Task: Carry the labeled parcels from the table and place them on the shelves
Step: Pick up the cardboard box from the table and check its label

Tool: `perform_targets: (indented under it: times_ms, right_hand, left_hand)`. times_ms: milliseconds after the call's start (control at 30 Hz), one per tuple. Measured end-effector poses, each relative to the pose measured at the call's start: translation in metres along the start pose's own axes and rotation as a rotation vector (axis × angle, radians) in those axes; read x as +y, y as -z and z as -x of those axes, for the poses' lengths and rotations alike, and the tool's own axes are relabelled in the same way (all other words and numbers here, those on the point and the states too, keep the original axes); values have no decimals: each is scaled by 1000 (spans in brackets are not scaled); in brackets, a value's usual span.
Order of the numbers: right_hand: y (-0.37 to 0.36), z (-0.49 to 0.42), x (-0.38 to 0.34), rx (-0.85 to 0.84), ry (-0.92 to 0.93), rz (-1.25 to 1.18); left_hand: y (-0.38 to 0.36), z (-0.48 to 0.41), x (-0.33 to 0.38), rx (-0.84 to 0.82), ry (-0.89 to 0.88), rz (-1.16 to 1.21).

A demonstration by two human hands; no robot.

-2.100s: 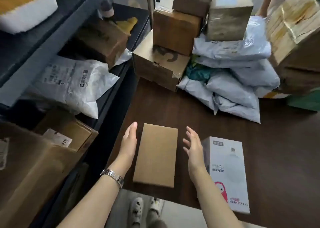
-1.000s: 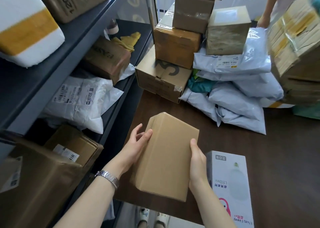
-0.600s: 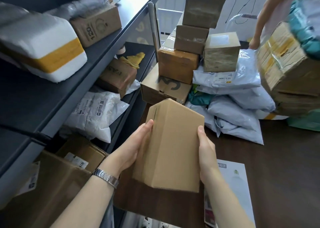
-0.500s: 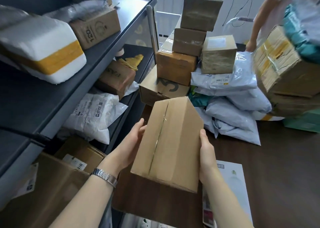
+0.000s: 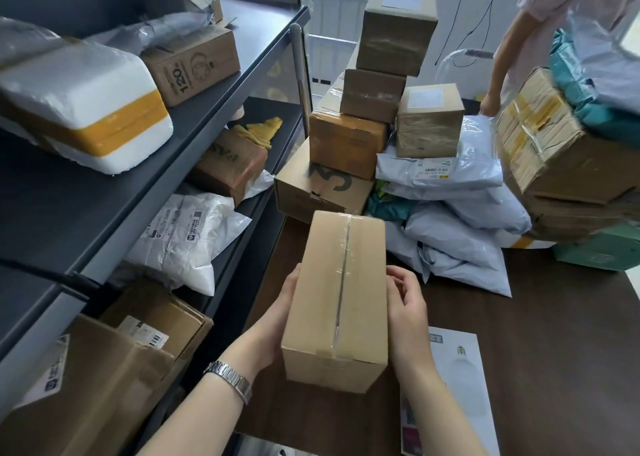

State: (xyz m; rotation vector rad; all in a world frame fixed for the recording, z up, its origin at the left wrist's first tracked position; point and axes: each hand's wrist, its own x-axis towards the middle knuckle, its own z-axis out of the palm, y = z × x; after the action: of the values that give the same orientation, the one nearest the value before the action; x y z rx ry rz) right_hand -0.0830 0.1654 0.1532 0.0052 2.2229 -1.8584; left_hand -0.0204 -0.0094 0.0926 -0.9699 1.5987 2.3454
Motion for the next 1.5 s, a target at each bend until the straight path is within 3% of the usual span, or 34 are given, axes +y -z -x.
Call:
perform_targets:
  times_ms: [200,400,600,900,1100,1333,1500]
  right_hand:
    - [11,0,-23,-296,-85,-123]
    - [13,-2,-13,-225,-172,-254]
    - [20,2,5,-147,-223,-529]
    - [6,5,5,-59,-95,-201]
    - [7,2,4,-208,-403,-486]
    - [5,1,-7,-181,-277,-381]
    - [11,4,-26,-141,2,-239]
  left_hand:
    - [3,3,19,-55,-67,-46]
    - [8,9,26,1,-125,-123]
    - [6,22,31,48,-263,-21]
    - [-4,37,45,-36,-225,52]
    - [-13,34,47,-25,-265,-54]
    - [-18,37,59,-115,-304,-9]
    - [-17,32,74,-106,-421,-35]
